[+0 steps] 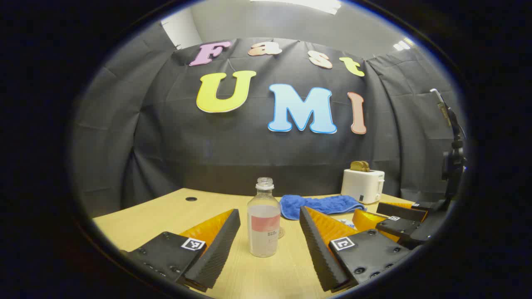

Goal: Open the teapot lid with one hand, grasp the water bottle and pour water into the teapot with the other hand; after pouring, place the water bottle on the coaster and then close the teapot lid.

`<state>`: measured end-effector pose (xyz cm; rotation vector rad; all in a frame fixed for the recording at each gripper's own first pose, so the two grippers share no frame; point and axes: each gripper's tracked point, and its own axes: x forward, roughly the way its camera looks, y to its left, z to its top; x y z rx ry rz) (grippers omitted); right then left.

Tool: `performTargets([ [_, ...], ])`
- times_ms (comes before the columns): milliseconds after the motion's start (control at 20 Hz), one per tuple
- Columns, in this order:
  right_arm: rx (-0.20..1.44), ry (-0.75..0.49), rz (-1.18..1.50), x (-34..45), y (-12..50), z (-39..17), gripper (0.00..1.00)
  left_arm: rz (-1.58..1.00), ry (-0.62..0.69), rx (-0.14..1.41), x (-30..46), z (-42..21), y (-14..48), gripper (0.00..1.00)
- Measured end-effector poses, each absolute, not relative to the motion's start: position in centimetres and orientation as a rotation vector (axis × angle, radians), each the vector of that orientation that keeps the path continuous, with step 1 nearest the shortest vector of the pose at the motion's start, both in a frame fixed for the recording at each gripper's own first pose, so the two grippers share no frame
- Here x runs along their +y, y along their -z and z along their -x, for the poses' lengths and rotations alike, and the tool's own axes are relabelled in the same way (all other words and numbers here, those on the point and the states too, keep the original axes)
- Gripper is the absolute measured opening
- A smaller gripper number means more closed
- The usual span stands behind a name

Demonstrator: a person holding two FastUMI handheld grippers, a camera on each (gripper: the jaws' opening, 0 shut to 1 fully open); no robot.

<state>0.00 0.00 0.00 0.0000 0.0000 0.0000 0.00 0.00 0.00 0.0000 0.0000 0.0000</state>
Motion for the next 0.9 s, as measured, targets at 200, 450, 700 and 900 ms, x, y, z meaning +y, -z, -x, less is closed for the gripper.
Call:
performTargets([
  [200,0.007,0.001,0.004,0.0,0.2,-0.2,0.80,0.000,0.000,-0.001,0.0,0.0,0.0,0.97],
  [450,0.009,0.002,0.011,0.1,0.3,-0.3,0.74,0.006,-0.003,0.002,0.2,-0.2,0.1,0.96],
  [700,0.013,-0.003,0.013,0.2,0.4,-0.6,0.74,0.010,-0.005,0.003,0.4,-0.2,0.2,0.97],
  [900,0.025,0.002,0.003,0.0,0.8,-1.2,0.74,0.018,-0.003,0.011,0.3,-0.3,0.4,0.96],
])
